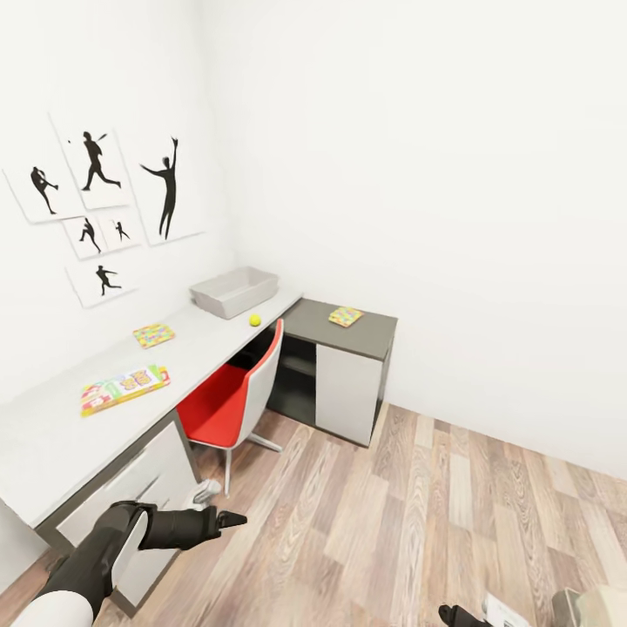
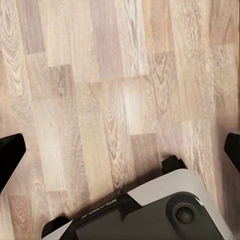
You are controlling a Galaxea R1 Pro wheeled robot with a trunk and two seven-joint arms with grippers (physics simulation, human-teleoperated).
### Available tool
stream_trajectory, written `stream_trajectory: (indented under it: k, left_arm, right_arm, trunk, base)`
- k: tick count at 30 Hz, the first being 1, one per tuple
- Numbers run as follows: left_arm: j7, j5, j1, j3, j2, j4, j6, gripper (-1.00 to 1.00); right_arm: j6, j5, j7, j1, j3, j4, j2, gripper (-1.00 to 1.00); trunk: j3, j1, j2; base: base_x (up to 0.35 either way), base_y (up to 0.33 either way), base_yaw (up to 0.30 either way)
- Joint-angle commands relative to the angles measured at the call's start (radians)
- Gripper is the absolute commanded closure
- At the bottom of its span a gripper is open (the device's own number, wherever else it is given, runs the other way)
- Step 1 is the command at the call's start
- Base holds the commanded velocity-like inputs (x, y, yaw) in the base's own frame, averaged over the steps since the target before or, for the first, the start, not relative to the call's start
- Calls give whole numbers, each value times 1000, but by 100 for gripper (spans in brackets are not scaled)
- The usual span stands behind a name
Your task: Put all the toys in the child's room - the three board games (two on the bed and one on the table), the two jigsaw puzzles on the table, and the tennis ball on the table - inside the toy box on the table in the child's room.
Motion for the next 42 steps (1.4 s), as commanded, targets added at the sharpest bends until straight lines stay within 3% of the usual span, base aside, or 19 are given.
stream_trajectory:
  k: [1,29,42]
  left_arm:
    - [1,7,0,0,0,-1,9,-100]
    - [-1,7,0,-1,1,-2,8,-100]
    - [-5,4,0,0,2,-4,-1,-100]
  right_arm:
    - [5,-4,2,-1,-5,-2,1,-100]
    - [4,-2,2,0,-3,-2,2,-100]
    - [-30,13,2,2,2,-1,4,-100]
  trunk:
    - [-3,1,-2]
    - [-23,1,-2]
    - [-26,1,-2]
  base:
    - [0,0,-256]
    - [3,0,-249]
    - [235,0,-51]
